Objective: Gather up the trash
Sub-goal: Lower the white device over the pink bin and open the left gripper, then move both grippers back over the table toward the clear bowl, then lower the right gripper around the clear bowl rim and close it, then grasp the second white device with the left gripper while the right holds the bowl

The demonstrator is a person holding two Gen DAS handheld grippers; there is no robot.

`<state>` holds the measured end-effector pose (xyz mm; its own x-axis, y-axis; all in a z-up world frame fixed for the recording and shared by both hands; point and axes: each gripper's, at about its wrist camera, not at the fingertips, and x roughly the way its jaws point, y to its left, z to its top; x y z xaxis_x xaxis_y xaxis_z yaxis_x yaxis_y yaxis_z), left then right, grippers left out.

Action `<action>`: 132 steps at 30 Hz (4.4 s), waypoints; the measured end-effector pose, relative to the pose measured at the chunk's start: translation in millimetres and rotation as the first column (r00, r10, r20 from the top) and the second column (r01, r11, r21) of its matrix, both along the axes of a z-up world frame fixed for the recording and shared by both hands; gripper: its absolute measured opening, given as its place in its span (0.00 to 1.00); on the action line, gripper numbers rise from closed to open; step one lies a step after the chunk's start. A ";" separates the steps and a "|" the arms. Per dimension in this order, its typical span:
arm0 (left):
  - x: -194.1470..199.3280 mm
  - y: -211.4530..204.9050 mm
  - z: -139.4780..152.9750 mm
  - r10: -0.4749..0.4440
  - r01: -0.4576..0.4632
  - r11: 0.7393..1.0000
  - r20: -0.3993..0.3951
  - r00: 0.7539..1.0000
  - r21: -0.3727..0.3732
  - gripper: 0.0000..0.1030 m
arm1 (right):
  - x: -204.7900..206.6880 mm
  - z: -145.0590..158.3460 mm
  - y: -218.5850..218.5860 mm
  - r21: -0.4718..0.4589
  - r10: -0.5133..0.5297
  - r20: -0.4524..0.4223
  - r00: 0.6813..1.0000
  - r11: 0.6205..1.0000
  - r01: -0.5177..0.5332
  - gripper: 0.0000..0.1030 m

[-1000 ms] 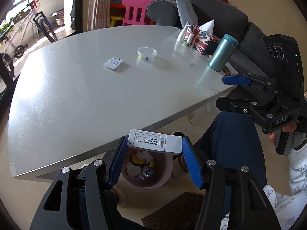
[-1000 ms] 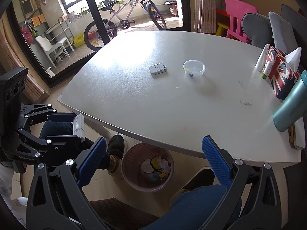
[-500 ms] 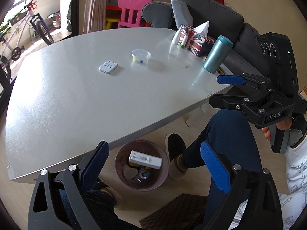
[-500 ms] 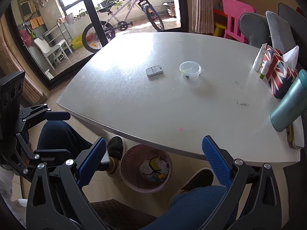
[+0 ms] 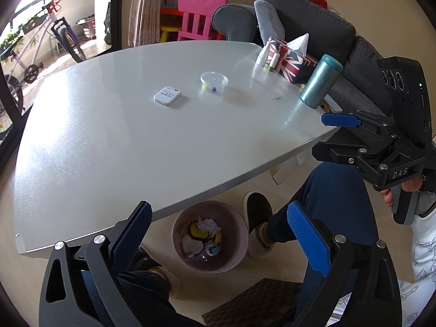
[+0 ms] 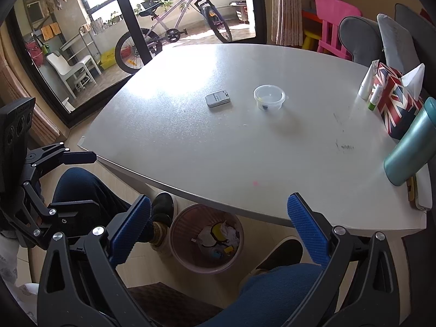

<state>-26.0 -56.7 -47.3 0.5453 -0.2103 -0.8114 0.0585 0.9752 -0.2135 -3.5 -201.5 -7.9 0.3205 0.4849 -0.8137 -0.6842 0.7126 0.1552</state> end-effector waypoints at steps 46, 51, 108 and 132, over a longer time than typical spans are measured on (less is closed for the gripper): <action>123.5 54.0 4.7 0.027 -0.031 0.994 0.038 0.999 0.100 0.93 | 149.0 -6.6 50.8 -0.072 -0.083 0.058 0.995 0.994 0.087 0.96; 132.4 56.5 0.0 0.031 -0.034 0.994 0.023 0.999 0.102 0.93 | 173.1 -15.9 67.4 -0.100 -0.079 0.043 0.996 0.991 0.083 0.96; 190.6 67.0 -36.4 0.009 -0.004 0.995 -0.060 0.998 0.099 0.93 | 228.9 -61.9 105.2 -0.236 -0.074 -0.092 0.993 0.970 0.050 0.63; 228.9 52.4 -69.8 -0.049 0.070 0.982 -0.119 0.992 0.176 0.54 | 229.1 -44.5 95.9 -0.223 -0.071 -0.092 0.993 0.974 0.049 0.63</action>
<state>202.8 -4.3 -117.1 0.4384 -0.0853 -0.8947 0.1028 0.9937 -0.0444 225.6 -105.6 -52.4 0.2567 0.2726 -0.9273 -0.6283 0.7761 0.0542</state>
